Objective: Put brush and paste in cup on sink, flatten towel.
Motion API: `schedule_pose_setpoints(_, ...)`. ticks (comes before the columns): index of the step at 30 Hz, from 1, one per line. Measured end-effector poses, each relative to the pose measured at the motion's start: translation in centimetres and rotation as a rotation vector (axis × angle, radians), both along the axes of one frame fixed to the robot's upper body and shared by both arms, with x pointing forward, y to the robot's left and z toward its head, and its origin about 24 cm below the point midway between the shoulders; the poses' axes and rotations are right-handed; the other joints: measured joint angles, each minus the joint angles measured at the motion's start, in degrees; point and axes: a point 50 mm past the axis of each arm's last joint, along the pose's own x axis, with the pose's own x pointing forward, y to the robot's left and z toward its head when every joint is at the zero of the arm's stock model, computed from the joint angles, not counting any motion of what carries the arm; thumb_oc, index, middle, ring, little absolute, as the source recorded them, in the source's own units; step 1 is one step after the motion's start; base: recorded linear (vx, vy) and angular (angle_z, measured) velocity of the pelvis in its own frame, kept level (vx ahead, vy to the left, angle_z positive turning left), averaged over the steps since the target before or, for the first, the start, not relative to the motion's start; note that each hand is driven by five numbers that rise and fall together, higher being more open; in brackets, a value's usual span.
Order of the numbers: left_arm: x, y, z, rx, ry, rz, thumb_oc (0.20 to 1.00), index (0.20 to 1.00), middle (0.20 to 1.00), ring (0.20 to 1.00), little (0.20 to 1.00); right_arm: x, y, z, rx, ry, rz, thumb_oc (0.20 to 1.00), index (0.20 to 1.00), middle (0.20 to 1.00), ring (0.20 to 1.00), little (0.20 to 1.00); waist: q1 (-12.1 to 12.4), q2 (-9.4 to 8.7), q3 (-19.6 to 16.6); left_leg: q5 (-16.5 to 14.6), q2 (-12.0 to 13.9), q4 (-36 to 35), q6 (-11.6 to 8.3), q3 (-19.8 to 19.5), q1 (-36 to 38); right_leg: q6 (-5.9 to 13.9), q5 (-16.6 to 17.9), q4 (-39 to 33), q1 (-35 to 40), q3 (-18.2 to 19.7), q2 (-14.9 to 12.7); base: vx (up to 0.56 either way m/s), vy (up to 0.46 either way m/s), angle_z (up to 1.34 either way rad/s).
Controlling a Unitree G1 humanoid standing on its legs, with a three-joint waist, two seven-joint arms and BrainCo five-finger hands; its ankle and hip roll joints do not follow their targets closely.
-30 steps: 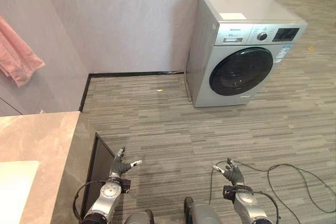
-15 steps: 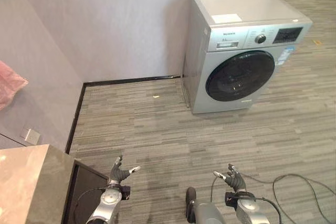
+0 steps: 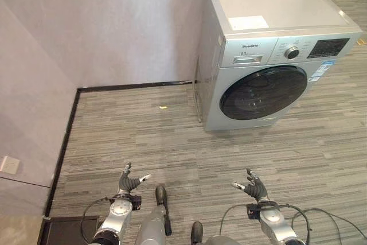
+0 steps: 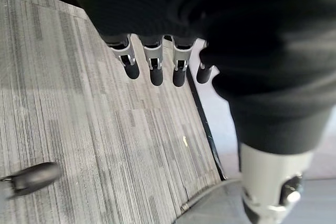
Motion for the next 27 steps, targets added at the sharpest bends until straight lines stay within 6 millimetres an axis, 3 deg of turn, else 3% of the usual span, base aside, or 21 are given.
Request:
schedule_pose_setpoints(1, -0.4, 0.0, -0.2, -0.002, 0.012, 0.002, 1.0, 1.0, 1.0, 1.0, 1.0, -0.1, -0.1, 0.0, -0.004, 0.002, 0.004, 1.0, 1.0, 1.0, 1.0, 1.0, 0.0, 0.29, -0.1, 0.0, 0.0, -0.1, 0.33, 0.5, 1.3, 0.68, -0.8, 0.0, 1.5, 0.5, 0.2, 0.48, 0.134, -0.34)
schedule_pose_setpoints(2, -0.9, 0.1, -0.6, -0.003, 0.027, 0.009, 1.0, 1.0, 1.0, 1.0, 1.0, -0.2, -0.1, 0.0, -0.005, 0.003, 0.011, 1.0, 1.0, 1.0, 1.0, 1.0, 0.1, 0.83, -0.4, -1.2, 0.1, -1.5, 1.89, 0.5, 4.1, 1.23, -2.2, 0.1, 3.3, 1.8, 0.7, 0.46, 0.149, -0.42)
schedule_pose_setpoints(3, -1.3, 0.5, -0.7, 0.003, 0.037, 0.019, 1.0, 1.0, 1.0, 1.0, 1.0, -0.2, 0.4, -0.1, 0.002, 0.005, 0.024, 1.0, 1.0, 1.0, 1.0, 1.0, 0.2, 0.51, -0.7, 3.1, -0.4, -2.5, 5.46, 0.4, 5.8, 2.19, -4.0, 0.9, 4.5, 2.9, 0.2, 0.47, 0.188, -0.4)
schedule_pose_setpoints(6, -0.8, 0.7, -0.3, -0.001, 0.014, 0.034, 1.0, 1.0, 1.0, 1.0, 1.0, -0.5, 1.3, -0.1, 0.024, 0.007, 0.065, 1.0, 1.0, 1.0, 1.0, 1.0, 0.3, -0.8, -1.4, 2.2, -3.2, -1.0, 7.73, 0.4, 7.1, 6.16, -7.9, 10.2, 1.8, 3.0, -3.6, 0.39, 0.237, -0.02)
schedule_pose_setpoints(7, -0.2, 0.7, 0.1, -0.003, -0.004, 0.034, 1.0, 1.0, 1.0, 1.0, 1.0, -0.5, 1.5, -0.2, 0.025, 0.013, 0.083, 1.0, 1.0, 1.0, 1.0, 1.0, 0.6, -0.75, -1.3, 0.1, -4.0, -0.7, 8.01, 0.4, 8.1, 7.44, -8.9, 17.2, -0.6, 3.3, -4.5, 0.27, 0.258, 0.15)
schedule_pose_setpoints(8, -0.4, 0.8, 0.0, 0.0, 0.001, 0.034, 1.0, 1.0, 1.0, 1.0, 1.0, -0.7, 1.7, -0.3, 0.03, 0.017, 0.09, 1.0, 1.0, 1.0, 1.0, 1.0, 0.8, -0.59, -1.3, 0.5, -4.4, -0.9, 8.26, 0.1, 9.2, 8.85, -10.1, 25.0, -3.5, 3.0, -5.9, 0.32, 0.275, 0.13)
schedule_pose_setpoints(10, -0.3, 1.0, 0.2, 0.008, -0.004, 0.034, 1.0, 1.0, 1.0, 1.0, 1.0, -0.5, 2.3, 0.0, 0.048, -0.001, 0.101, 1.0, 1.0, 1.0, 1.0, 1.0, 1.2, -1.33, -1.7, -1.8, -6.6, -0.8, 8.68, -1.0, 11.6, 10.49, -9.9, 39.6, -8.0, 3.3, -8.8, 0.26, 0.193, 0.38)
schedule_pose_setpoints(11, -0.2, 1.0, 0.3, 0.014, -0.008, 0.022, 1.0, 1.0, 1.0, 1.0, 1.0, -0.6, 2.4, 0.0, 0.054, 0.0, 0.106, 1.0, 1.0, 1.0, 1.0, 1.0, 1.2, -1.98, -1.9, -3.3, -8.5, -0.3, 10.15, -2.4, 13.5, 10.21, -7.6, 49.4, -11.1, 2.8, -11.4, 0.2, 0.116, 0.62)
schedule_pose_setpoints(13, 0.1, 1.2, 0.7, 0.036, -0.02, -0.003, 1.0, 1.0, 1.0, 1.0, 1.0, -0.3, 2.5, 0.1, 0.057, -0.008, 0.116, 1.0, 1.0, 1.0, 1.0, 1.0, 1.3, -1.39, -1.2, -5.7, -9.5, 0.7, 12.01, -4.7, 15.3, 10.08, -5.6, 59.7, -16.6, 3.0, -12.8, 0.39, 0.122, 0.69)
schedule_pose_setpoints(15, -0.1, 1.4, 0.7, 0.051, -0.017, -0.014, 1.0, 1.0, 1.0, 1.0, 1.0, 0.4, 2.6, 0.8, 0.061, -0.043, 0.126, 1.0, 1.0, 1.0, 1.0, 1.0, 1.4, 0.66, -0.6, -6.3, -8.8, 0.5, 11.82, -8.7, 16.5, 8.83, -8.3, 54.9, -20.4, 3.1, -10.8, 0.42, 0.021, 0.75)
schedule_pose_setpoints(17, 0.1, 1.3, 0.9, 0.051, -0.027, -0.017, 1.0, 1.0, 1.0, 1.0, 1.0, 0.4, 2.7, 0.9, 0.065, -0.048, 0.129, 1.0, 1.0, 1.0, 1.0, 1.0, -0.2, 1.18, -0.3, -6.3, -8.7, 0.5, 11.59, -13.8, 17.0, 8.81, -8.1, 44.3, -22.5, 1.9, -10.7, 0.4, -0.116, 1.29)
schedule_pose_setpoints(18, 0.3, 0.5, 0.9, 0.028, -0.033, -0.025, 1.0, 1.0, 1.0, 1.0, 1.0, 0.1, 2.7, 0.8, 0.065, -0.043, 0.126, 1.0, 1.0, 1.0, 1.0, 1.0, -0.2, 1.48, 0.0, -6.3, -8.5, 1.4, 10.23, -17.2, 16.8, 8.73, -8.1, 38.5, -23.5, 4.0, -8.7, 0.38, -0.141, 1.81)
schedule_pose_setpoints(19, 0.8, 0.4, 1.1, 0.023, -0.04, -0.032, 1.0, 1.0, 1.0, 1.0, 1.0, -0.4, 2.7, 0.6, 0.063, -0.028, 0.131, 1.0, 1.0, 1.0, 1.0, 1.0, -1.8, 1.95, 0.2, -7.1, -7.8, 2.7, 9.9, -21.2, 16.2, 8.6, -7.3, 26.7, -22.1, 9.4, -5.7, 0.31, -0.072, 1.79)
schedule_pose_setpoints(20, 0.7, 0.5, 1.1, 0.025, -0.039, -0.041, 1.0, 1.0, 1.0, 1.0, 1.0, -0.7, 2.9, 0.3, 0.069, -0.015, 0.139, 1.0, 1.0, 1.0, 1.0, 1.0, -1.1, 0.71, 0.3, -7.0, -8.6, 1.9, 9.84, -22.3, 17.5, 8.65, -4.2, 23.6, -23.8, 8.5, -6.1, 0.35, -0.127, 1.41)
schedule_pose_setpoints(22, -0.4, 0.9, 0.4, 0.027, -0.008, -0.028, 1.0, 1.0, 1.0, 1.0, 1.0, -0.9, 3.1, 0.3, 0.075, -0.011, 0.147, 1.0, 1.0, 1.0, 1.0, 1.0, -0.8, -0.61, -0.7, -9.3, -9.8, 2.7, 8.95, -27.1, 17.8, 9.28, 0.4, 16.2, -24.3, 13.1, -6.1, 0.33, -0.123, 1.21)
schedule_pose_setpoints(23, -0.6, 1.0, 0.4, 0.028, -0.007, -0.03, 1.0, 1.0, 1.0, 1.0, 1.0, -1.1, 3.1, 0.3, 0.08, -0.011, 0.148, 1.0, 1.0, 1.0, 1.0, 1.0, -1.7, -1.43, -1.2, -9.8, -10.2, 3.3, 8.0, -29.6, 17.7, 10.46, 1.9, 15.1, -24.4, 14.8, -6.6, 0.29, -0.149, 1.74)
schedule_pose_setpoints(24, -1.2, 1.1, 0.1, 0.027, 0.01, -0.032, 1.0, 1.0, 1.0, 1.0, 1.0, -1.2, 3.1, 0.2, 0.085, -0.006, 0.154, 1.0, 1.0, 1.0, 1.0, 1.0, -1.9, -1.76, -1.3, -10.6, -10.6, 3.8, 7.33, -33.1, 17.8, 10.41, 3.4, 14.9, -23.1, 15.6, -6.5, 0.27, -0.19, 1.64)
schedule_pose_setpoints(25, -1.1, 0.8, 0.0, 0.024, 0.012, -0.041, 1.0, 1.0, 1.0, 1.0, 1.0, -1.6, 3.0, 0.0, 0.085, 0.004, 0.153, 1.0, 1.0, 1.0, 1.0, 1.0, -2.3, -1.9, -1.6, -11.4, -10.5, 5.0, 6.39, -35.4, 17.6, 9.27, 5.1, 14.3, -22.2, 15.5, -6.1, 0.3, -0.259, 1.61)
schedule_pose_setpoints(27, -2.4, 1.0, -0.7, 0.019, 0.047, -0.032, 1.0, 1.0, 1.0, 1.0, 1.0, -1.6, 2.6, -0.2, 0.067, 0.023, 0.164, 1.0, 1.0, 1.0, 1.0, 1.0, -1.2, -0.76, -2.8, -12.0, -8.0, 4.9, 5.43, -36.3, 17.5, 6.13, 6.0, 13.8, -21.3, 11.6, -4.9, 0.27, -0.27, 1.07)
